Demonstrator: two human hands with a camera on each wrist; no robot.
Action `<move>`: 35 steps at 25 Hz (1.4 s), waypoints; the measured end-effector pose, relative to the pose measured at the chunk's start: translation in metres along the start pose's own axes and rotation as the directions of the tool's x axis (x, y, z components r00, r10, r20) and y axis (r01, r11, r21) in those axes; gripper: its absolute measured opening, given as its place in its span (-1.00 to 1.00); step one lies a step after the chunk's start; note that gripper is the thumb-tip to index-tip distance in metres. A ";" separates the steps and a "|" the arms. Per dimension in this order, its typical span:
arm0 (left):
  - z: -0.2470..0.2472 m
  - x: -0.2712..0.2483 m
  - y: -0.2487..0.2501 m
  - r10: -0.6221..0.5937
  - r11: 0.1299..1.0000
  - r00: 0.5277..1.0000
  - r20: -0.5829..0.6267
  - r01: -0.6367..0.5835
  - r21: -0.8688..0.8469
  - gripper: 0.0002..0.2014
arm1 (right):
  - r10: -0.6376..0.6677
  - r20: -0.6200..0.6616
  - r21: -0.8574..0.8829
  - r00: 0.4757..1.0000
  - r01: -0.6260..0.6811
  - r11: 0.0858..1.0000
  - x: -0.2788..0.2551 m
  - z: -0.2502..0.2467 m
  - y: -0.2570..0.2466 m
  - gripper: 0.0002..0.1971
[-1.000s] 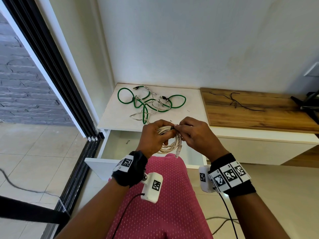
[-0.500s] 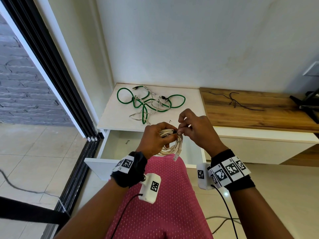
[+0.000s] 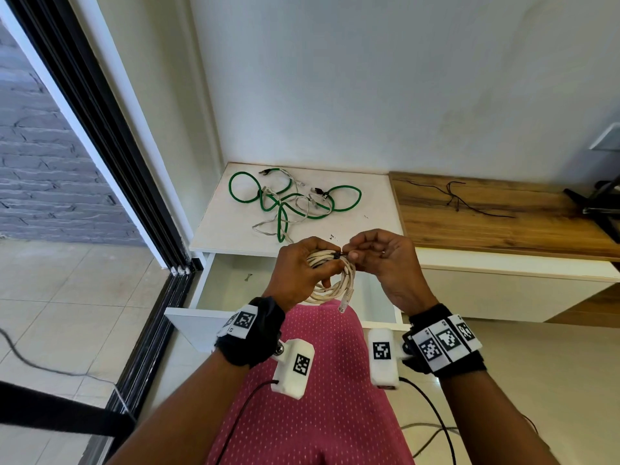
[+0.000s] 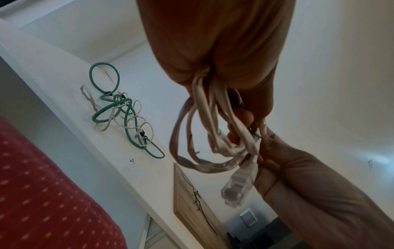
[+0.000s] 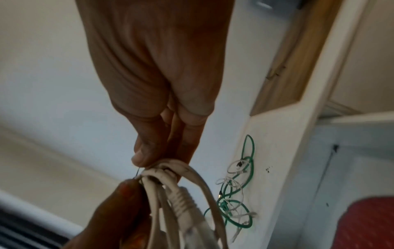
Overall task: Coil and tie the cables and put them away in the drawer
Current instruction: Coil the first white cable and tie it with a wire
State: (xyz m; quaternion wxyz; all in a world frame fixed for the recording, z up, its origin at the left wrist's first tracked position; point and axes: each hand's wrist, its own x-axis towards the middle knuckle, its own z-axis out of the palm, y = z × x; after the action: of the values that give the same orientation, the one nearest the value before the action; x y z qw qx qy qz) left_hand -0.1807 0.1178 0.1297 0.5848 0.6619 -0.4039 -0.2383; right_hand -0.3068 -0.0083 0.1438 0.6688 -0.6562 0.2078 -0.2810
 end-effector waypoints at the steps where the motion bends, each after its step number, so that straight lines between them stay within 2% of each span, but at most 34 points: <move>1: 0.001 0.000 0.000 0.003 1.000 1.000 0.004 -0.003 0.009 -0.79 | 0.016 -0.015 0.057 1.000 -0.015 0.998 0.000 -0.001 0.001 -0.77; 9: 0.001 0.002 0.001 0.000 1.000 1.000 0.007 0.000 0.028 -0.77 | 0.015 -0.072 0.006 0.997 -0.015 1.000 0.009 0.005 -0.005 -0.66; 14: -0.001 0.001 0.000 0.010 1.000 0.999 -0.032 -0.011 -0.020 -0.79 | 0.043 -0.133 0.046 0.990 -0.037 0.998 0.005 0.012 0.008 -0.79; 16: 0.000 0.002 -0.002 0.010 0.999 0.999 -0.051 -0.012 -0.045 -0.80 | 0.096 -0.103 0.104 0.990 -0.085 0.991 0.002 0.012 0.012 -0.87; 19: -0.001 0.004 -0.004 0.019 0.999 0.997 -0.076 -0.022 -0.045 -0.79 | 0.140 0.010 0.177 0.990 -0.140 0.974 -0.003 0.006 0.014 -0.78; 21: -0.002 0.005 -0.006 0.021 0.999 0.996 -0.084 -0.023 -0.030 -0.78 | 0.072 0.064 0.124 0.995 -0.079 0.989 -0.005 0.003 0.013 -0.64; 23: -0.001 0.005 -0.006 0.009 0.999 0.997 -0.080 -0.013 -0.041 -0.78 | 0.008 0.062 0.038 0.998 -0.011 0.999 -0.004 0.001 0.013 -0.56; 26: 0.001 0.003 -0.007 -0.010 0.998 0.998 -0.066 0.006 -0.063 -0.80 | -0.078 0.072 -0.142 0.994 0.088 0.986 -0.002 0.001 0.015 -0.63; 28: 0.000 0.003 -0.009 -0.031 0.996 0.998 -0.054 0.027 -0.083 -0.81 | -0.127 0.102 -0.202 0.987 0.145 0.968 -0.004 0.004 0.017 -0.69; 31: 0.001 0.005 -0.010 -0.057 0.993 0.997 -0.055 0.051 -0.103 -0.81 | -0.111 0.037 -0.145 0.993 0.115 0.983 -0.008 0.007 0.015 -0.65; 34: 0.001 0.006 -0.010 -0.081 0.992 0.993 -0.083 0.072 -0.106 -0.82 | -0.041 0.005 -0.134 0.999 0.042 0.990 -0.006 0.006 0.015 -0.41; 35: 0.002 0.006 -0.010 -0.084 0.991 0.993 -0.083 0.075 -0.114 -0.84 | -0.033 0.012 -0.162 0.999 0.035 0.986 -0.005 0.006 0.016 -0.40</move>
State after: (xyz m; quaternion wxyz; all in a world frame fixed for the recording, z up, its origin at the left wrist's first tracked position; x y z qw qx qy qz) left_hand -0.1761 0.1120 0.1202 0.6278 0.6539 -0.3373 -0.2541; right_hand -0.3046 -0.0008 0.1275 0.6093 -0.7131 0.2155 -0.2716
